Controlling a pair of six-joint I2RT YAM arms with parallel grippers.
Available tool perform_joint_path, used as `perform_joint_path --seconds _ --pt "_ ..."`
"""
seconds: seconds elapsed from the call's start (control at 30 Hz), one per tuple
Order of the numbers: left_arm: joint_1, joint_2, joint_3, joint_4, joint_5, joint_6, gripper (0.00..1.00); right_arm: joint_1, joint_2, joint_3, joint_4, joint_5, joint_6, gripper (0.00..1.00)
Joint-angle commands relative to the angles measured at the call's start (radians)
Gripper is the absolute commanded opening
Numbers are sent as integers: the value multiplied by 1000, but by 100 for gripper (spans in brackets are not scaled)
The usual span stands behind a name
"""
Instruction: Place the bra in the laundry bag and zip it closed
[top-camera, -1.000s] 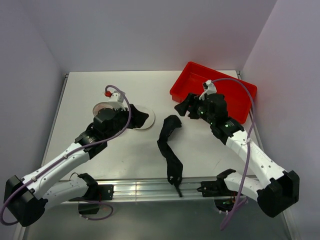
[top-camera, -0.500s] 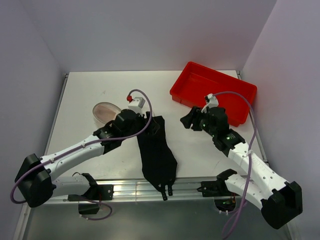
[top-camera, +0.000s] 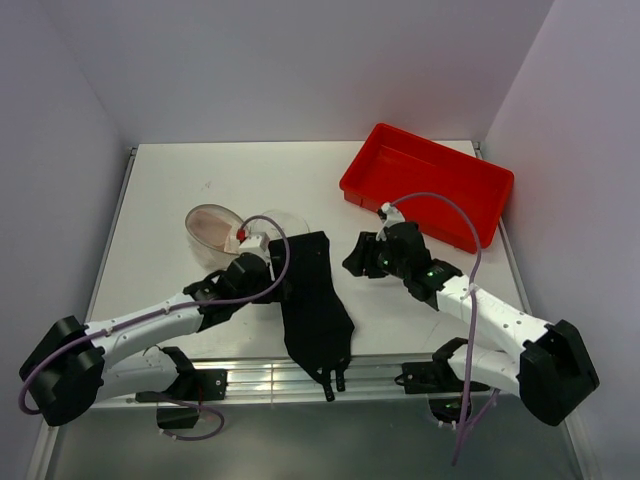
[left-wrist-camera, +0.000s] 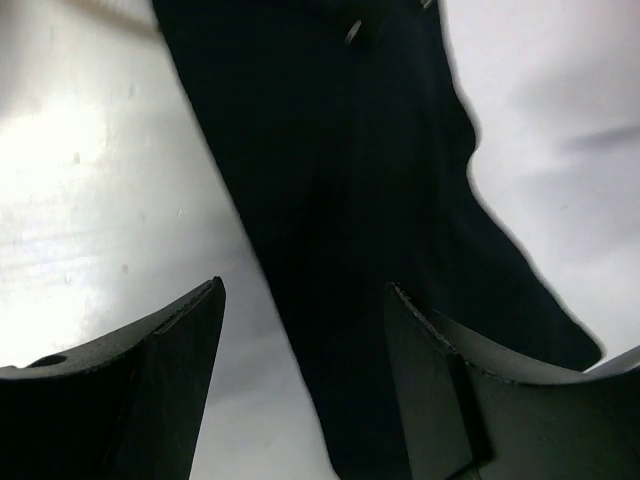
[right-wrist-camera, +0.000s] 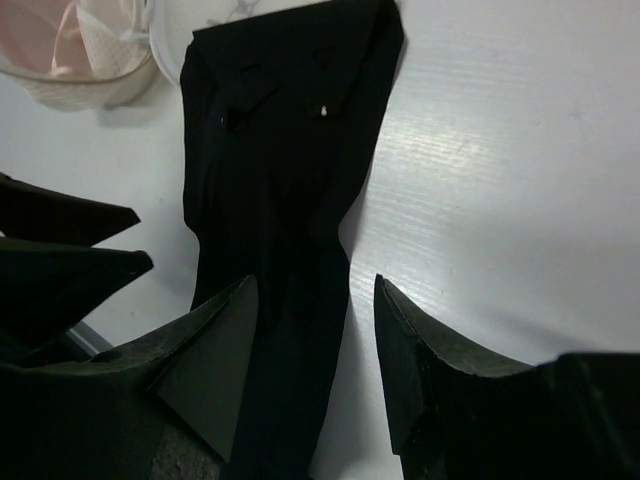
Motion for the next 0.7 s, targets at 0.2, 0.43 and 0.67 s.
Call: perform_joint_path --seconds 0.2,0.43,0.67 --pt "-4 0 -118 171 116 -113 75 76 89 -13 100 -1 5 63" --pt "-4 88 -130 298 161 -112 72 87 102 -9 112 4 8 62" --pt "-2 156 -143 311 153 -125 63 87 102 -13 121 19 13 62"
